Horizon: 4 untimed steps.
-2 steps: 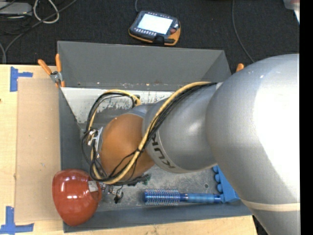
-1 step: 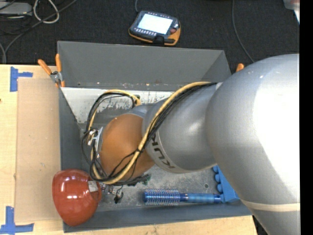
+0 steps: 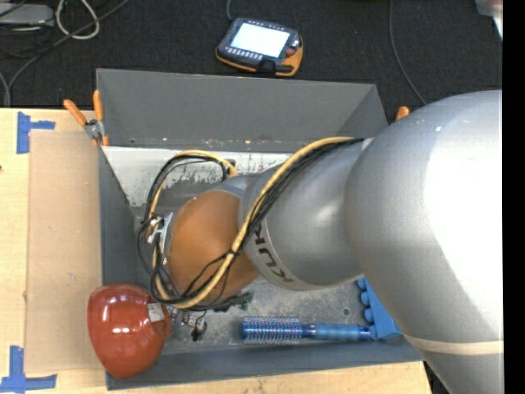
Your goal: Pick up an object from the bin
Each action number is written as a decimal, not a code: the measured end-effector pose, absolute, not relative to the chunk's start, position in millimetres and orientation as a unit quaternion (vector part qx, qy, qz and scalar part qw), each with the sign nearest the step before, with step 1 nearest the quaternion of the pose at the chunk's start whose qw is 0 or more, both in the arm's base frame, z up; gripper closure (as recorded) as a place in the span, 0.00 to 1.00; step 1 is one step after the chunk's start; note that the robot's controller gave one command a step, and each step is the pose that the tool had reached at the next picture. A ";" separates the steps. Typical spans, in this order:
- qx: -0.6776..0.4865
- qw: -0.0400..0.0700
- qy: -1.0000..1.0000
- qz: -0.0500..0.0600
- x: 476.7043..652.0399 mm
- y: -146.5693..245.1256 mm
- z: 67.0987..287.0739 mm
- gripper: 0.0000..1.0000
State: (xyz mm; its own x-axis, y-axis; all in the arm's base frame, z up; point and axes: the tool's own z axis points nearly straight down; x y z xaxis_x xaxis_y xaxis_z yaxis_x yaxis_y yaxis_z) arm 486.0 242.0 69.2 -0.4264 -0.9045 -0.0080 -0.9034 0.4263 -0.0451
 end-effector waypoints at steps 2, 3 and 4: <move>-0.532 0.010 0.846 -0.018 484.4 238.6 106.5 1.00; -0.530 0.011 0.848 -0.019 485.9 238.0 126.9 1.00; -0.529 0.011 0.849 -0.020 486.7 237.4 138.4 1.00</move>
Offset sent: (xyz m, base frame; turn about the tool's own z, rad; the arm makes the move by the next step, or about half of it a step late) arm 0.0001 -0.0006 0.0705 0.0026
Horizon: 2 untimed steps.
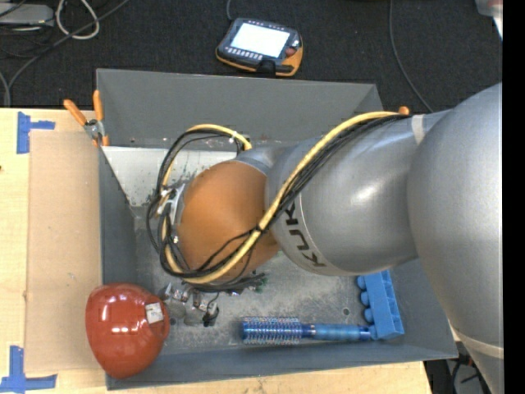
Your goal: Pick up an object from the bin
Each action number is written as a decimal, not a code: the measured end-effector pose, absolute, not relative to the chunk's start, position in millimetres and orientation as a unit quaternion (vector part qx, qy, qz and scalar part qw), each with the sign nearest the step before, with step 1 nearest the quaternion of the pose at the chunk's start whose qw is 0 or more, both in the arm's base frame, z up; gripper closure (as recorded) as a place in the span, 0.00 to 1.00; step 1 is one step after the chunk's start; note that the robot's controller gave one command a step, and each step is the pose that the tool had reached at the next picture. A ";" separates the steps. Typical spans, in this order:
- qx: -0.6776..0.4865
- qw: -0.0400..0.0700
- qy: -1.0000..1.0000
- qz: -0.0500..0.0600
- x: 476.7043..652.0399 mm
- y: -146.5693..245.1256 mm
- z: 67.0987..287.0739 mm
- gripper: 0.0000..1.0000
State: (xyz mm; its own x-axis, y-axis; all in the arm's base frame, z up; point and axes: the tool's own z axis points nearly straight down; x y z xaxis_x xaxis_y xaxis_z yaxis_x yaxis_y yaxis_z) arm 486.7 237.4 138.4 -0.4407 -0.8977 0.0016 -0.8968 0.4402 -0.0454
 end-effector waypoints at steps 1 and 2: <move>-0.527 0.008 0.849 -0.020 485.8 236.2 159.7 1.00; -0.528 0.011 0.849 -0.019 486.7 237.6 181.0 1.00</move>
Offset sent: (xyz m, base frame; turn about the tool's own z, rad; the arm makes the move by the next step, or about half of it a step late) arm -0.0007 -0.0007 0.0224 0.0016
